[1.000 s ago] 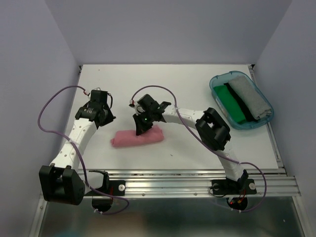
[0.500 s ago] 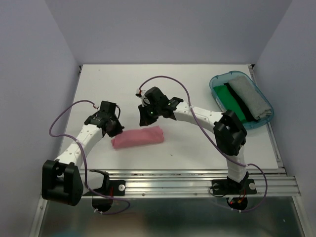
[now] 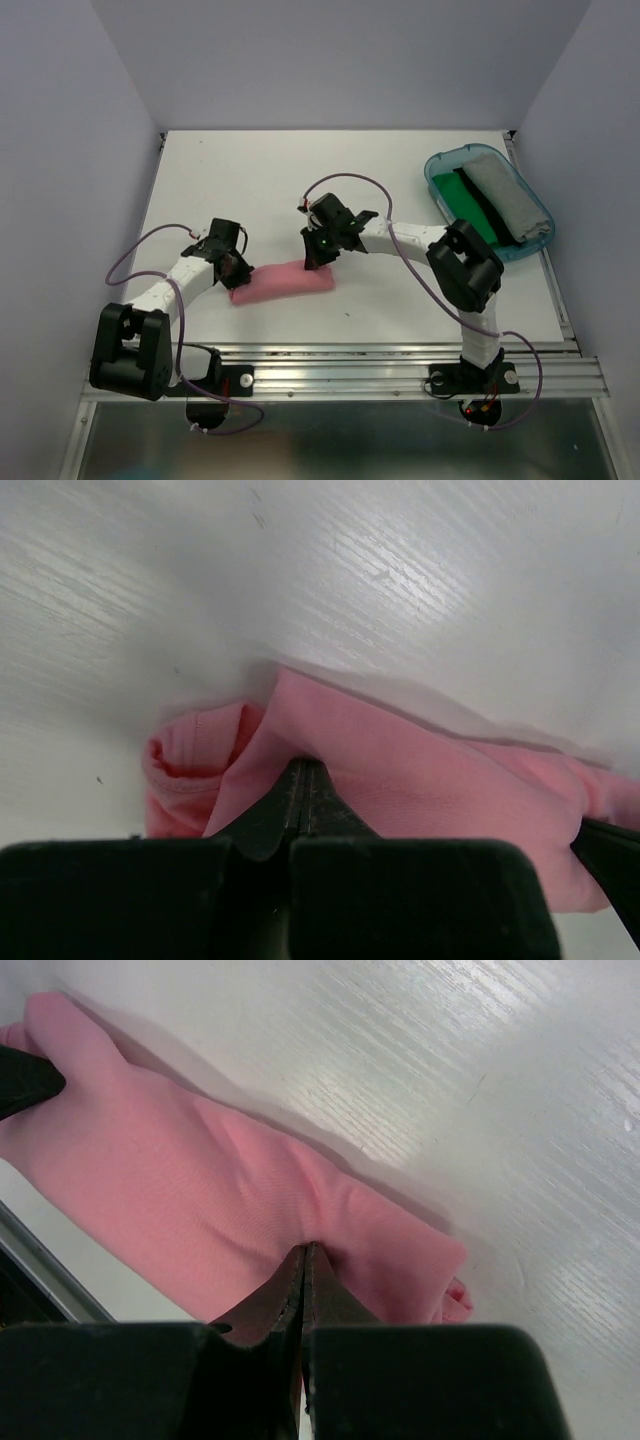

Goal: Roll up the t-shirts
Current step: Roll the T-shirt to the center of the board.

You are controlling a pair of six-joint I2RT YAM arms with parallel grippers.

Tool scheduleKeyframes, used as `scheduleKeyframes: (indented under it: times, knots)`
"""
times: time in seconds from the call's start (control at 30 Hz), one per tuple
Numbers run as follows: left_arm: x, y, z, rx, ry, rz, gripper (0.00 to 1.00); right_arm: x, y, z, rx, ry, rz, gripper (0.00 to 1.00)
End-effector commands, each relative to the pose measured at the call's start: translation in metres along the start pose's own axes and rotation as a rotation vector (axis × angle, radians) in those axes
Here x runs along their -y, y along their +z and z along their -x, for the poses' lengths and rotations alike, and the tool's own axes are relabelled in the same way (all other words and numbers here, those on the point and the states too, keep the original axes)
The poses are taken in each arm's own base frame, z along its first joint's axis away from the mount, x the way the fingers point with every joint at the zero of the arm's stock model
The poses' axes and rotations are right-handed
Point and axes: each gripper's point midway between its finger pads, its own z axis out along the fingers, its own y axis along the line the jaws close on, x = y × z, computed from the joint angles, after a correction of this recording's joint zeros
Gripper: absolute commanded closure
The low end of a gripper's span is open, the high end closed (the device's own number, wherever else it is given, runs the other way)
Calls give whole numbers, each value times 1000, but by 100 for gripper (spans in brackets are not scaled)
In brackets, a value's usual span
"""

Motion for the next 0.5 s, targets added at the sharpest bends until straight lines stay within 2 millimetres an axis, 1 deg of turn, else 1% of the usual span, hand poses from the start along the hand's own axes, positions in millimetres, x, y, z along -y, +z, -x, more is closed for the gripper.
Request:
scheduleKeyframes:
  times: [0.0,0.03,0.07,0.1,0.13,0.17,0.2,0.23,0.27,0.3,0.33,0.37,0.4,0.43,0.47]
  knots:
    - [-7,-1,4,23,14,41,100,5,1,4,29,-6,-26,99]
    - [-4,-5,13,52,16,42,100,3,-3,8,42,-8,-27,99]
    - [-2,-9,18,67,23,45,100,0,-8,15,63,-13,-23,99]
    - [2,-18,28,97,38,45,100,-5,-19,24,97,-24,-25,99]
    - [-1,-19,29,101,39,57,100,-7,-26,31,122,-28,-30,99]
    - [8,-29,41,135,54,37,100,-8,-32,38,149,-36,-40,99]
    - [11,-38,47,158,64,26,100,-5,-49,55,213,-36,-73,98]
    - [18,-49,61,205,67,15,100,-1,-59,63,244,-36,-96,96]
    - [20,-56,68,230,86,11,100,5,-69,71,276,-30,-123,94]
    - [22,-64,74,253,92,9,100,14,-80,79,309,-19,-156,86]
    - [27,-76,87,297,104,6,100,32,-107,96,380,10,-211,83]
    - [28,-81,93,317,109,9,98,43,-120,103,414,28,-238,79]
    - [31,-90,102,350,110,12,93,71,-137,110,452,65,-307,71]
    - [32,-93,106,362,123,15,91,78,-159,118,497,76,-329,66]
    - [33,-96,109,371,127,17,89,90,-170,122,517,92,-362,62]
